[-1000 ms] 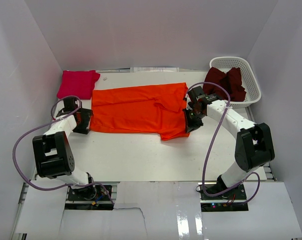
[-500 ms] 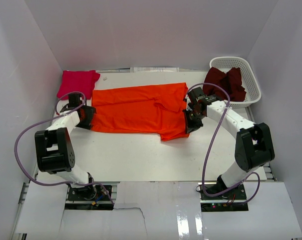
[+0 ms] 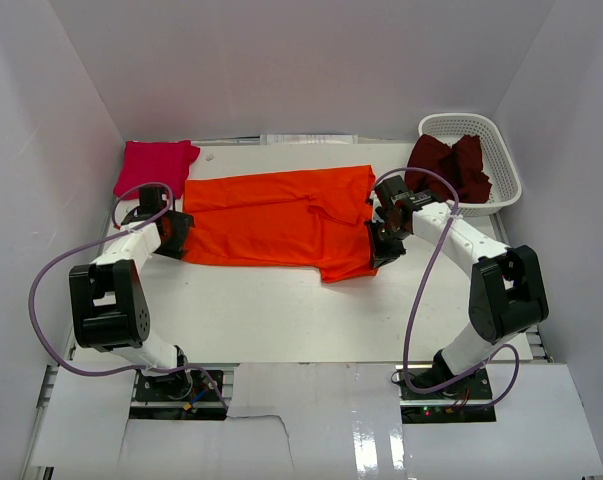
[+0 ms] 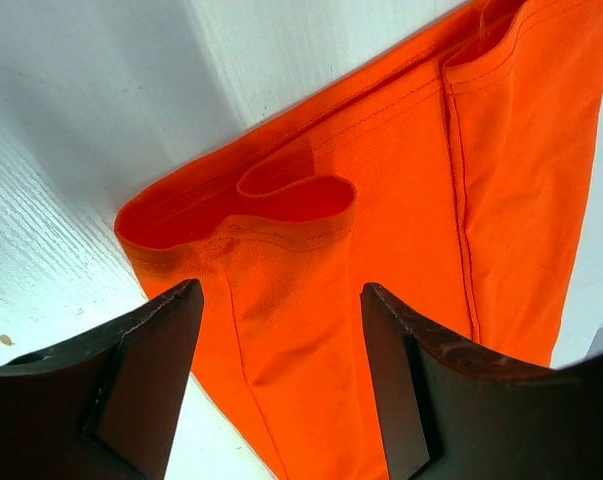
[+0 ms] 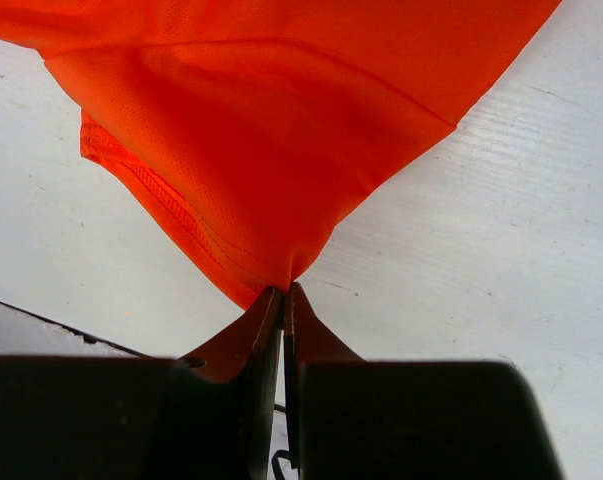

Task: Fold and stack the t-shirts
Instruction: Grap the side of the flattened tshirt closest away from the robot with both arms

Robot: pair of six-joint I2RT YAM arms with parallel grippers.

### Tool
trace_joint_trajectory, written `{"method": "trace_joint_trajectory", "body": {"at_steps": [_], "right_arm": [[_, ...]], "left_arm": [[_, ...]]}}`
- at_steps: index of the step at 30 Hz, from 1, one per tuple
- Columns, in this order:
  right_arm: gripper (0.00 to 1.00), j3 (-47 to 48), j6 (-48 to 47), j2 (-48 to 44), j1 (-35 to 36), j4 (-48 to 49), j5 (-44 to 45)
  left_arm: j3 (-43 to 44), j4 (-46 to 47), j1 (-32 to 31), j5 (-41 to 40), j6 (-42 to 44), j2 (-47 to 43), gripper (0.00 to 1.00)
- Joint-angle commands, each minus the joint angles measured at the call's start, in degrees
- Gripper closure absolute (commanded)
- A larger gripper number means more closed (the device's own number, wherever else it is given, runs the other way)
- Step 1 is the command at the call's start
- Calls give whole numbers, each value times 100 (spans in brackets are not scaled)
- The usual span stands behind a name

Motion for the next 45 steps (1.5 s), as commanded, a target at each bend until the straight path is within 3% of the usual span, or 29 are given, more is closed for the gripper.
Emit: {"method": "trace_joint_trajectory", "body": {"at_steps": [1, 9, 18, 36, 42, 45], "right_arm": [[92, -27, -39, -218, 22, 73, -98], [92, -27, -39, -227, 22, 56, -80], [92, 8, -30, -218, 14, 21, -36], [92, -27, -57, -200, 31, 38, -89], [92, -53, -48, -236, 22, 29, -89], [92, -71, -48, -262, 22, 29, -89]], "left_arm": [[57, -94, -33, -229, -180, -227, 25], [346, -86, -42, -265, -198, 449, 32], [382, -77, -51, -230, -189, 696, 34], [-303, -165, -51, -212, -197, -780, 33], [-304, -174, -51, -54, -224, -552, 58], [-312, -165, -51, 7, -259, -455, 58]]}}
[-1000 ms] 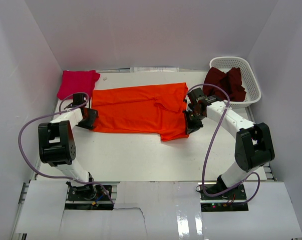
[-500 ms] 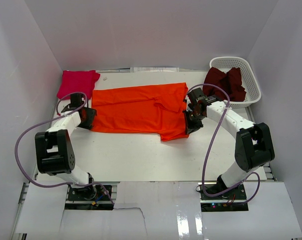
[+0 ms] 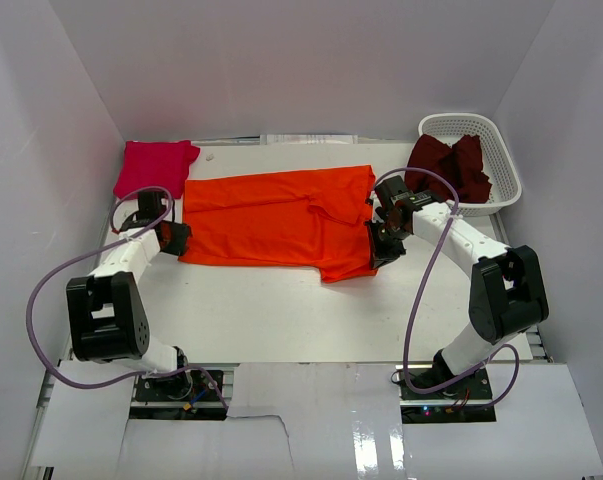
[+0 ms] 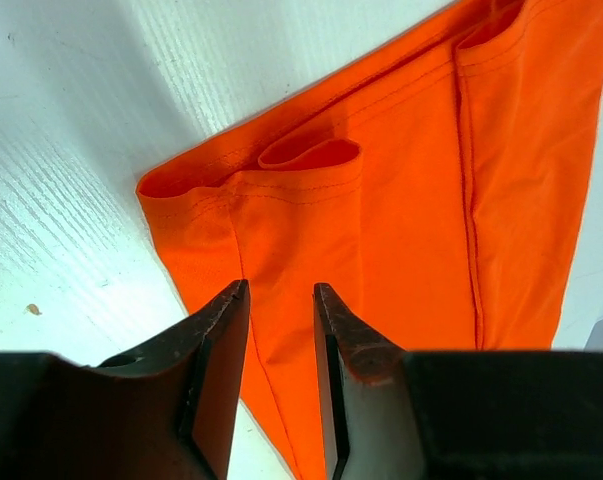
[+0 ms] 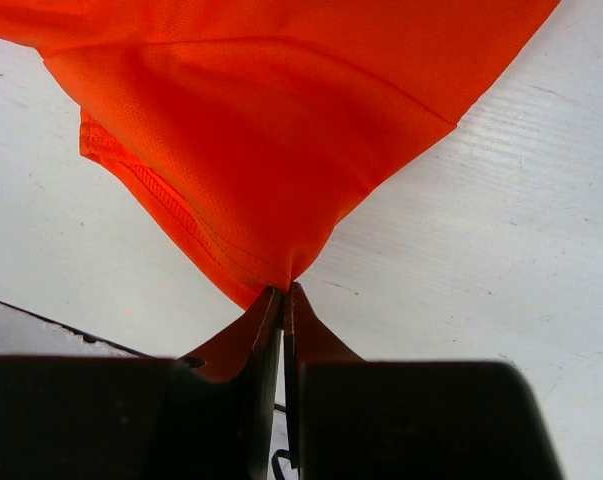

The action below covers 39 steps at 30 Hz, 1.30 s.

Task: Fold and stack the t-shirts
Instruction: Grap the side of the flattened tshirt closest away from the robot with both arms

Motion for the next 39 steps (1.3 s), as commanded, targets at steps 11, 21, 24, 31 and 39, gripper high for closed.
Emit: {"method": "trace_joint_trajectory", "body": {"at_steps": [11, 21, 24, 31, 39], "right_arm": [[92, -104, -39, -295, 22, 58, -80], [92, -148, -39, -321, 22, 84, -89], [92, -174, -39, -313, 22, 76, -98], [92, -200, -22, -339, 22, 93, -150], [92, -280, 23, -462, 22, 146, -212]], "left_arm": [[123, -77, -24, 117, -139, 640, 46], [563, -139, -16, 100, -139, 1308, 46], [624, -139, -7, 117, -139, 1405, 46], [686, -139, 72, 336, -156, 1766, 48], [853, -157, 151, 829, -130, 2267, 62]]}}
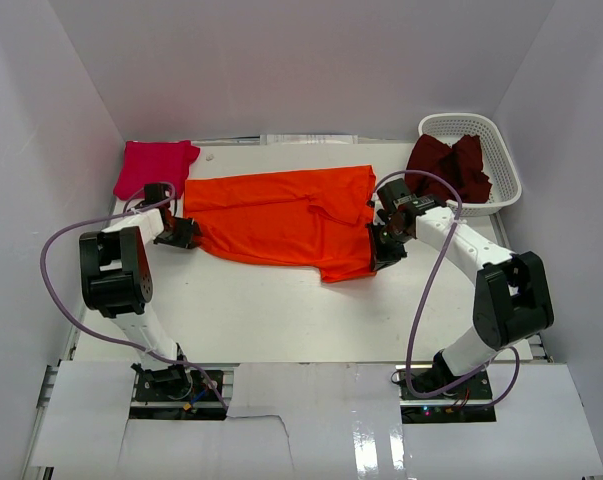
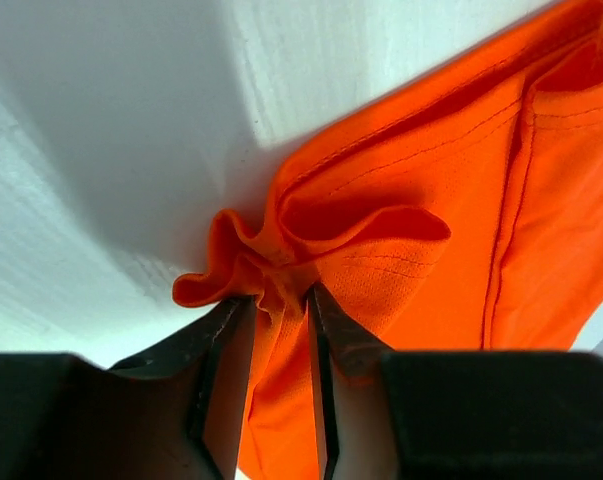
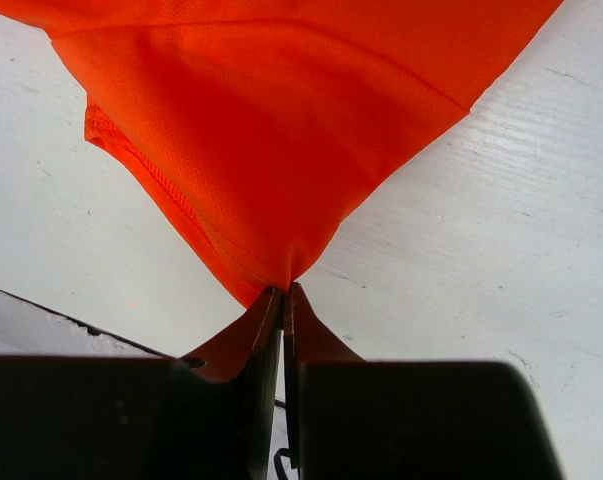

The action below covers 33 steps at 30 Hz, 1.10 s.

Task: Fold and stack the t-shirts
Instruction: Grap the side of the flattened tshirt closest away from the robot with both arms

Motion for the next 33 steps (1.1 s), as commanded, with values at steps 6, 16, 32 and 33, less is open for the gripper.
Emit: {"method": "trace_joint_trajectory", "body": {"at_steps": [6, 16, 32, 33], "right_arm": [[92, -122, -1, -270, 22, 69, -127], [92, -166, -28, -226, 22, 96, -92], [92, -289, -10, -358, 22, 140, -144], [92, -298, -10, -358, 22, 131, -144]], "left_arm": [[-94, -305, 5, -58, 39, 166, 81], [-14, -771, 14, -67, 390, -467, 72], [-182, -1122, 58, -111, 680, -1143, 100], [-173, -1167, 49, -111, 742, -1353, 100]]}}
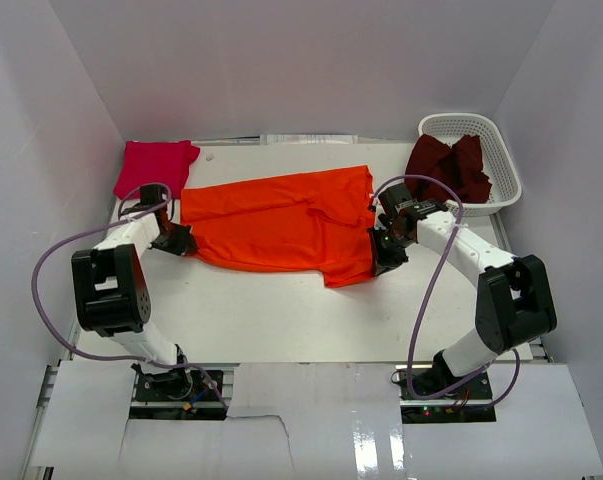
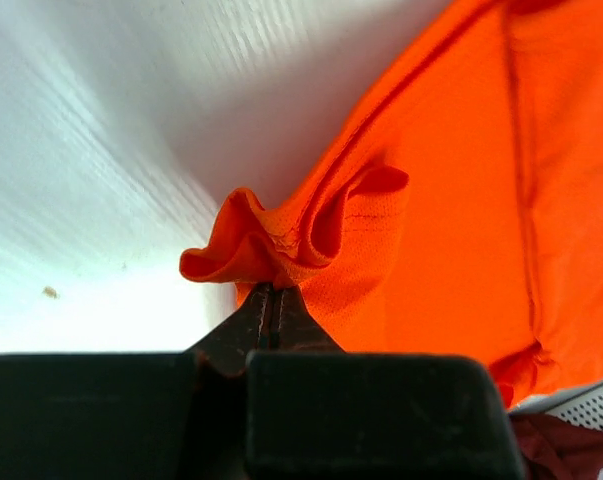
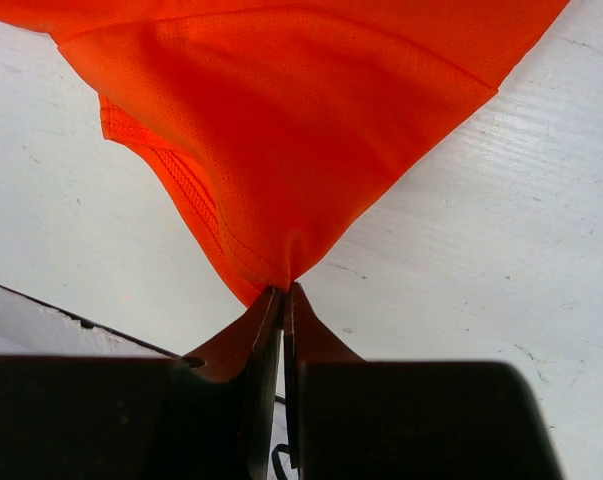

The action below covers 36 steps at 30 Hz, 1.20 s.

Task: Fold and stack the t-shirts
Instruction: Grap the side of the flattened tshirt closest away from the robot with both arms

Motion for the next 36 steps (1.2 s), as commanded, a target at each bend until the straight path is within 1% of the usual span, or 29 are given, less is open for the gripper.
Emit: {"method": "trace_joint_trajectory", "body": {"at_steps": [1, 7, 10, 15, 17, 23, 24, 25, 26, 27, 28, 29, 30, 31, 32, 33, 35, 36], "right_arm": [[92, -45, -4, -224, 31, 87, -112], [92, -97, 14, -303, 31, 52, -147], [92, -106, 23, -400, 40, -27, -164], [92, -150, 14, -497, 31, -124, -295], [92, -220, 14, -541, 49, -80, -488], [92, -309, -91, -479, 119, -299, -587], [87, -256, -153, -445, 128, -430, -491], [66, -151, -179, -436, 206, -718, -385], [59, -28, -188, -435, 251, -817, -228], [56, 321, -136, -514, 268, -879, -43], [52, 542, -127, -558, 277, -914, -76], [51, 770, -118, -576, 286, -802, -198], [51, 1216, -48, -524, 295, -696, -539], [51, 1464, -30, -436, 347, -599, -742], [51, 1702, 5, -140, 400, -450, -1136], [51, 2209, 5, 46, 583, -405, -1297], [51, 2695, 14, 459, 812, -352, -1421], [51, 3124, 14, 905, 1014, -335, -1526]], "left_arm": [[7, -271, 27, -31, 213, -803, 100], [-292, -639, 36, 233, 468, -1656, 100], [-564, -693, 36, 312, 565, -1876, 100], [-933, -737, 27, 409, 705, -1965, 100], [-995, -737, 27, 444, 758, -1991, 100], [-1118, -737, 27, 462, 785, -2184, 100], [-1136, -746, 27, 488, 759, -2237, 100], [-1153, -737, 36, 497, 750, -2255, 100], [-1171, -737, 36, 514, 758, -2281, 100], [-1171, -746, 27, 532, 758, -2307, 100], [-1180, -746, 27, 541, 767, -2316, 100], [-1189, -737, 27, 550, 767, -2334, 100], [-1197, -737, 36, 550, 776, -2360, 100], [-1197, -737, 27, 550, 776, -2369, 100], [-1224, -746, 27, 550, 776, -2369, 100], [-1233, -737, 27, 550, 776, -2378, 100], [-1259, -737, 27, 576, 758, -2387, 100], [-1302, -720, 27, 567, 758, -2387, 100]]}}
